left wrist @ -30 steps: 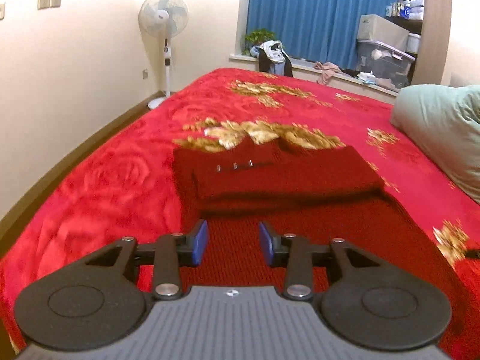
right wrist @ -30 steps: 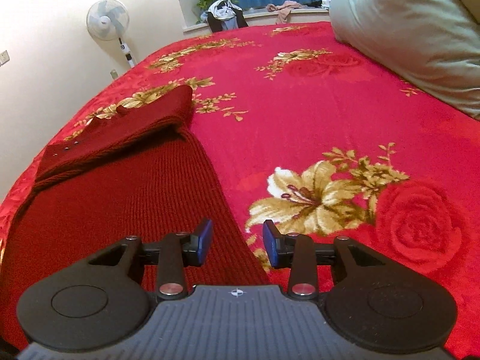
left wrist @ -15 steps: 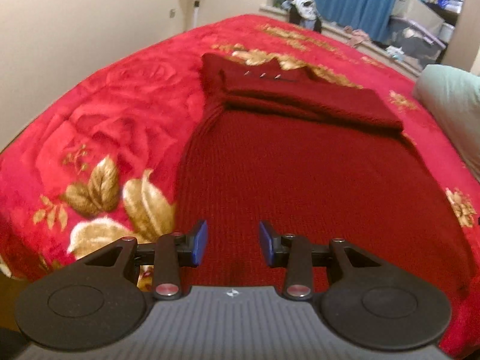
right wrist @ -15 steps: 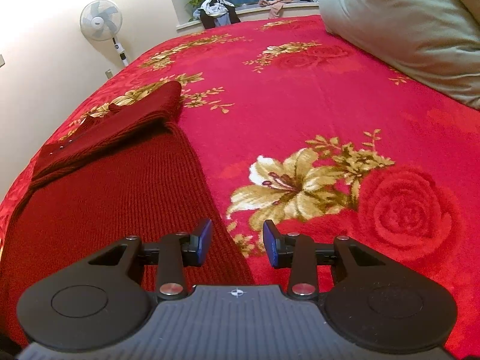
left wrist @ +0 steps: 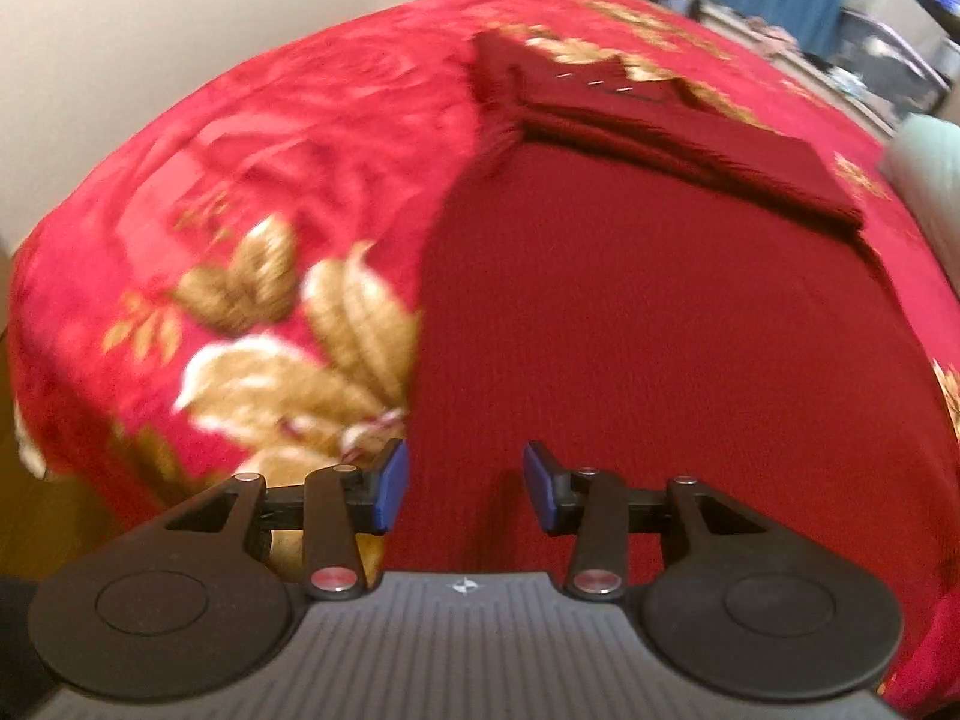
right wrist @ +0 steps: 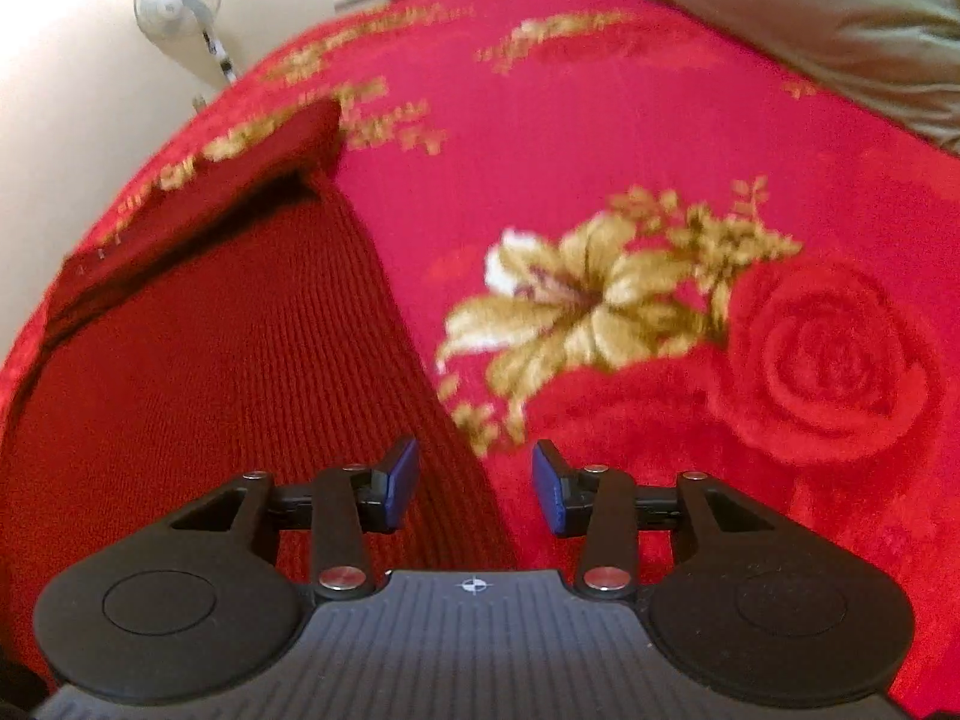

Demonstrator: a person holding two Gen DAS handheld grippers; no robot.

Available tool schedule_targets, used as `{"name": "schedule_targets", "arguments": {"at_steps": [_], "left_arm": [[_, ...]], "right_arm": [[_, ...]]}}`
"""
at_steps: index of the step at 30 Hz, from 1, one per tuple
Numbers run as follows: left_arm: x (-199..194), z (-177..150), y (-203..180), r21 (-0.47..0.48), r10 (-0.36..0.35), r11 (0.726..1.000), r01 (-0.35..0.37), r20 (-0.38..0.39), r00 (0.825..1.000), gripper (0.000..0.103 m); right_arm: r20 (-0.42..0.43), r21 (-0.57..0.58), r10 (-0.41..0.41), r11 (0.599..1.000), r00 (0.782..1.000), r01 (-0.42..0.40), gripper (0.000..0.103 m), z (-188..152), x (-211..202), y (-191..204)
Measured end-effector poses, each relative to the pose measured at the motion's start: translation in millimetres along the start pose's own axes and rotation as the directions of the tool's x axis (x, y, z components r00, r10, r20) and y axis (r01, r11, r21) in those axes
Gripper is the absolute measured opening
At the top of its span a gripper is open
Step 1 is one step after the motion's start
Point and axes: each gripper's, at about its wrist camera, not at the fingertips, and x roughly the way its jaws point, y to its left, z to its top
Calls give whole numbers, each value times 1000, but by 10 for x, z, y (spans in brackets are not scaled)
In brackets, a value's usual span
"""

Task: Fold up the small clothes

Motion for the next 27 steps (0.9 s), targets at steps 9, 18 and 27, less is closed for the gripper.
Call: {"name": "schedule_targets", "arguments": {"at_steps": [9,18,27], "left_arm": [[84,-59,119,-64,4,998,-8,-68,998,51],[129,-77,31,-55,-45,998,40,-84,995,52],[64,-70,6,-69,-133,989,128,-73,988,53]], "right_arm": [[-53,-55,-29,998,998,26,49,-44,101,78],[-44,-64,-35,997,998,32,52,9,148,69],[-87,-23,98,995,991,-100,54,5,133,74]]}}
